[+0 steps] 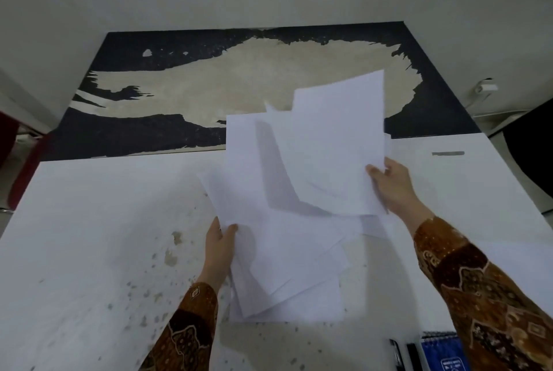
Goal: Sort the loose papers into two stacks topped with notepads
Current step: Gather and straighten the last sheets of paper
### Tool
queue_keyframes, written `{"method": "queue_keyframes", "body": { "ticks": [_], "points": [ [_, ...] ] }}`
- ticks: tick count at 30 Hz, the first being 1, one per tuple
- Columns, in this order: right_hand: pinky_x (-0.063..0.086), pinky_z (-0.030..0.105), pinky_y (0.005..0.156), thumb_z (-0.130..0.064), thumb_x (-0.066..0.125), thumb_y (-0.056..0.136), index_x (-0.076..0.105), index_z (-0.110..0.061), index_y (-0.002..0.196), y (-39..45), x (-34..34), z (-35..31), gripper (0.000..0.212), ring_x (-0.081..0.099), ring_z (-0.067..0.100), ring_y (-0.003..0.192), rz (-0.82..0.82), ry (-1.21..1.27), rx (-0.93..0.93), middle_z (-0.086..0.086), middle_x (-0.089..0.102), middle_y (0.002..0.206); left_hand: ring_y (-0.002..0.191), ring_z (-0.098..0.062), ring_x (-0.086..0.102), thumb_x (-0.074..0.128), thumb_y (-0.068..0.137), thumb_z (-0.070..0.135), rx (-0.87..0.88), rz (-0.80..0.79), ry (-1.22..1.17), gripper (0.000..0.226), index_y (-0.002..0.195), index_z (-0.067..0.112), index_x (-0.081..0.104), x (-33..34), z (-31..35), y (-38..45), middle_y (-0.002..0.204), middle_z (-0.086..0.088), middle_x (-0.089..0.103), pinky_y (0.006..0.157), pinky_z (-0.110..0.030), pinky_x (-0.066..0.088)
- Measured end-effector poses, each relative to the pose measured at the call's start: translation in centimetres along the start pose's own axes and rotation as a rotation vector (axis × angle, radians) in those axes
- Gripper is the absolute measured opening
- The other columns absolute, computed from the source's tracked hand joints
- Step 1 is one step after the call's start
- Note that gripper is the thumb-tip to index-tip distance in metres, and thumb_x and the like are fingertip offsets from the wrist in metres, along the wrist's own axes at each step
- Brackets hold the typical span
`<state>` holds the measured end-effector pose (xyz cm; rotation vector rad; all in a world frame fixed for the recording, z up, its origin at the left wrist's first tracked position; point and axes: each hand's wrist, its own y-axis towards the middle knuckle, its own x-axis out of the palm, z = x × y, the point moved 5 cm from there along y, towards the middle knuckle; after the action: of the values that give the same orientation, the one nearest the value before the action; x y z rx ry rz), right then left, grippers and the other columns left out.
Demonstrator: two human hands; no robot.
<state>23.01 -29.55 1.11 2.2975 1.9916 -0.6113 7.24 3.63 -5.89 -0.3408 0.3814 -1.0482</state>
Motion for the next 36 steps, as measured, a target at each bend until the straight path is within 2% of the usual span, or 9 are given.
{"method": "queue_keyframes", "body": {
  "ticks": [3, 6, 10, 15, 18, 21, 26, 30, 36],
  "points": [
    [0.054, 0.028, 0.071, -0.008, 0.055, 0.091, 0.064, -0.015, 0.098, -2.3, 3.3, 2.2, 0.013, 0.066, 0.022, 0.082, -0.145, -0.080, 0.030, 0.005, 0.070, 0.097, 0.133, -0.023, 0.042, 0.046, 0.093, 0.054, -0.050, 0.027, -0.063, 0.065, 0.142, 0.012, 0.041, -0.2, -0.4, 0.1, 0.145, -0.003, 0.044, 0.111, -0.039, 0.033],
    [0.053, 0.030, 0.078, -0.010, 0.058, 0.087, 0.064, -0.020, 0.103, -3.8, 6.1, 3.9, 0.019, 0.066, 0.021, 0.093, -0.312, -0.223, 0.044, 0.001, 0.069, 0.103, 0.134, -0.022, 0.041, 0.048, 0.089, 0.059, -0.009, 0.011, -0.063, 0.069, 0.141, 0.014, 0.044, 0.1, 0.0, 0.3, 0.143, 0.000, 0.046, 0.113, -0.041, 0.031],
    [0.039, 0.004, 0.068, -0.016, 0.068, 0.085, 0.058, -0.013, 0.119, -4.6, 8.6, 4.3, 0.036, 0.056, 0.011, 0.093, -0.503, -0.445, -0.083, -0.002, 0.063, 0.107, 0.113, -0.020, 0.060, 0.065, 0.088, 0.033, 0.055, 0.012, 0.018, 0.045, 0.128, 0.016, 0.056, -0.1, -0.3, 0.7, 0.123, 0.001, 0.063, 0.100, -0.047, 0.047],
    [0.030, 0.046, 0.110, -0.042, 0.069, 0.081, 0.034, -0.017, 0.144, 0.4, 6.7, 4.1, 0.076, 0.029, 0.031, 0.137, -0.098, -0.639, -0.042, 0.012, 0.034, 0.149, 0.108, -0.024, 0.060, 0.062, 0.090, 0.019, 0.075, 0.040, 0.108, 0.040, 0.128, 0.013, 0.055, 0.0, -1.0, 1.3, 0.121, -0.003, 0.063, 0.097, -0.050, 0.049],
    [0.019, 0.049, 0.113, -0.054, 0.068, 0.077, 0.007, -0.014, 0.150, 2.3, 5.2, 4.2, 0.104, 0.013, 0.035, 0.143, -0.021, -0.706, 0.205, 0.016, 0.015, 0.155, 0.109, -0.023, 0.060, 0.061, 0.090, 0.017, 0.113, 0.039, 0.110, 0.039, 0.129, 0.013, 0.054, -0.1, -1.1, 1.4, 0.121, -0.002, 0.063, 0.096, -0.048, 0.049],
    [0.028, 0.048, 0.107, -0.043, 0.073, 0.077, 0.004, -0.014, 0.151, 2.7, 5.4, 3.8, 0.105, 0.026, 0.039, 0.135, 0.029, -0.811, 0.144, 0.020, 0.030, 0.146, 0.110, -0.024, 0.060, 0.061, 0.090, 0.017, 0.110, 0.044, 0.119, 0.041, 0.130, 0.013, 0.053, 0.0, -1.2, 1.6, 0.122, -0.004, 0.063, 0.096, -0.049, 0.049],
    [0.035, 0.036, 0.103, -0.012, 0.074, 0.079, 0.017, -0.011, 0.149, 3.0, 5.3, 3.6, 0.090, 0.041, 0.033, 0.129, 0.132, -0.284, 0.150, 0.016, 0.042, 0.141, 0.110, -0.025, 0.059, 0.061, 0.090, 0.017, 0.112, 0.063, 0.139, 0.042, 0.131, 0.011, 0.053, 0.0, -1.4, 1.8, 0.124, -0.005, 0.062, 0.098, -0.050, 0.048],
    [0.048, 0.030, 0.082, -0.012, 0.073, 0.078, 0.060, -0.003, 0.111, 4.0, 3.9, 3.3, 0.037, 0.061, 0.027, 0.095, 0.113, -0.047, 0.291, 0.016, 0.064, 0.119, 0.113, -0.025, 0.056, 0.061, 0.091, 0.015, 0.109, 0.065, 0.131, 0.043, 0.133, 0.010, 0.051, 0.0, -1.1, 1.5, 0.126, -0.005, 0.059, 0.100, -0.047, 0.046],
    [0.055, 0.039, 0.080, -0.009, 0.070, 0.081, 0.057, -0.009, 0.104, 5.1, -0.3, 0.2, 0.027, 0.065, 0.025, 0.090, 0.241, 0.538, 0.218, 0.009, 0.065, 0.107, 0.110, -0.022, 0.058, 0.053, 0.092, 0.007, 0.063, 0.017, 0.084, 0.039, 0.131, 0.012, 0.052, -0.1, -1.0, 1.2, 0.121, -0.001, 0.061, 0.094, -0.038, 0.047]
  ]
}}
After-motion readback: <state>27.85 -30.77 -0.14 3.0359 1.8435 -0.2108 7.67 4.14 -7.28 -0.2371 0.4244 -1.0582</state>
